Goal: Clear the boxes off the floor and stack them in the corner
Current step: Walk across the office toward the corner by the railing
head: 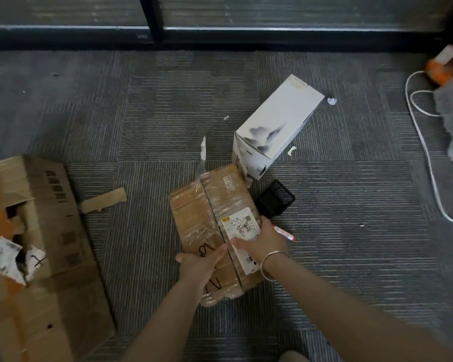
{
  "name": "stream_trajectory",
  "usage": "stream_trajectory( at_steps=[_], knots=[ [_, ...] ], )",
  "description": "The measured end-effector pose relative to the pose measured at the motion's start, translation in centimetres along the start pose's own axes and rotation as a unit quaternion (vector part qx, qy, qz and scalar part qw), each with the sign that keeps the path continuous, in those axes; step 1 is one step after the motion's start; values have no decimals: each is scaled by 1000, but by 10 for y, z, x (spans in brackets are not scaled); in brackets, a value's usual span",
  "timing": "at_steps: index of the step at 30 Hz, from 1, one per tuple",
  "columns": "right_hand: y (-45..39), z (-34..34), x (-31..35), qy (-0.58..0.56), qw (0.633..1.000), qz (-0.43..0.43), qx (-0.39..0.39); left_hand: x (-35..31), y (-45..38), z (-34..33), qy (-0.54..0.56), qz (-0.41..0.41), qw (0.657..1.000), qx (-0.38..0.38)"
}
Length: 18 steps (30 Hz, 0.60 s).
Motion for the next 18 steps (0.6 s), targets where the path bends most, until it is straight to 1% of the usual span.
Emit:
stream_trajectory(
  at_steps=[5,8,9,10,11,14,18],
  knots=[
    [68,16,40,-2,1000,15,-2,-10,66,43,-1,-3,999,-52],
    [120,40,83,-10,999,34,-14,-37,128,82,-7,2,997,-72],
    [125,40,86,-14,999,37,-16,-39,134,85,-9,1,997,-79],
    [157,59,114,-23,998,49,-18,-59,171,108,-23,-3,996,-85],
    [174,66,124,-20,998,53,-22,-67,191,118,-27,-9,996,-86],
    [246,104,181,-38,997,70,-21,-108,279,165,-31,-44,994,-92],
    [317,146,237,-59,993,99,-22,-156,377,209,-38,-76,991,-104]
  ],
)
Point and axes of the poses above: each hand's wrist, its own y-axis away from the middle knuckle, its own z-axis out of the back of the hand, x = y × z, the point moved 7 cm from there along -y, towards the middle knuckle, and after that the axes turned 9 degrees about -y, right-handed, at the moved point
